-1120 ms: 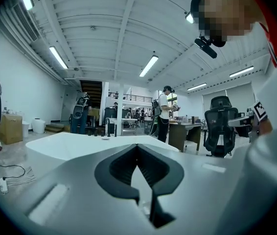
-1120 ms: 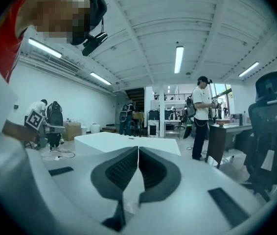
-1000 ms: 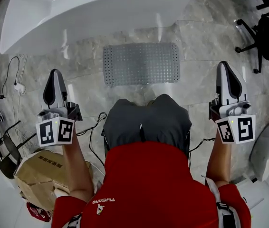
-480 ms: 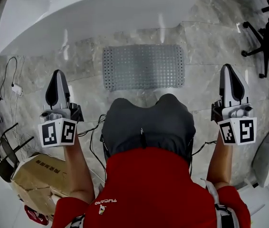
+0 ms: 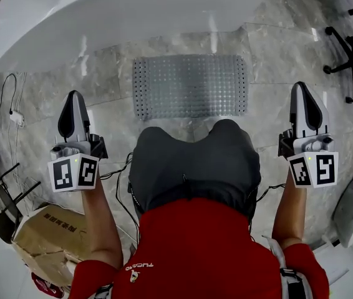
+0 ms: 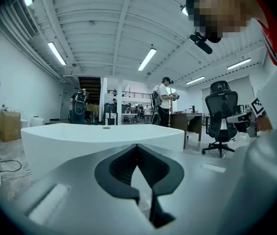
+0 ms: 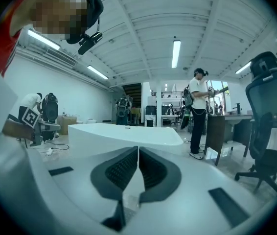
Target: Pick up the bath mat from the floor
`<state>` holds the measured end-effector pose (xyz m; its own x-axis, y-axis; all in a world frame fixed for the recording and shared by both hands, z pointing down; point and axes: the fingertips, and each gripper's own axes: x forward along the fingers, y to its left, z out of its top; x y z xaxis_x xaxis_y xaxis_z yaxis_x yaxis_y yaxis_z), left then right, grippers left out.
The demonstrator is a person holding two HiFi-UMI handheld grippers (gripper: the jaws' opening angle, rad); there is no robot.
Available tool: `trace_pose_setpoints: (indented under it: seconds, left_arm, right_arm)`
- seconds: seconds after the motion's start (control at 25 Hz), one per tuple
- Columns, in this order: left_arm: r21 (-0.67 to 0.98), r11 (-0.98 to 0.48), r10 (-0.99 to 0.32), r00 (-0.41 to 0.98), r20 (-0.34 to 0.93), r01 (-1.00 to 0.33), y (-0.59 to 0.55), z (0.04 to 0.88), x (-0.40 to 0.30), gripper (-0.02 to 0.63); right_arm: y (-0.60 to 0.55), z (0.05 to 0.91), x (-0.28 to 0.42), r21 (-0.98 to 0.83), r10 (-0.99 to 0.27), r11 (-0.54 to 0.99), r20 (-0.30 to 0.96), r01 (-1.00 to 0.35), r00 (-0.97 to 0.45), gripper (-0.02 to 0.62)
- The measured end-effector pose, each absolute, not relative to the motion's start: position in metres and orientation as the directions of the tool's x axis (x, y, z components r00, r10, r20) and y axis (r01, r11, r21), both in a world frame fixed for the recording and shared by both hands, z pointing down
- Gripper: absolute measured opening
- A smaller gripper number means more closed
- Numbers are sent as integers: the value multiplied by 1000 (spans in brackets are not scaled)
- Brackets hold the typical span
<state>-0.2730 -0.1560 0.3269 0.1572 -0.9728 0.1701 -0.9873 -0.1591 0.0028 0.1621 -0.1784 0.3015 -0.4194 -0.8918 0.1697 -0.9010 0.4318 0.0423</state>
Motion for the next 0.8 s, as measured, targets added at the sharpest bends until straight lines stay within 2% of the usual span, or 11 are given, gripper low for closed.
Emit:
trace_pose_setpoints:
  seconds: [0.8]
  left_arm:
    - [20, -139, -972, 141, 187, -990, -173, 475, -291, 5]
  right_arm:
    - [-196, 441, 163, 51, -896, 414, 199, -909, -397, 3]
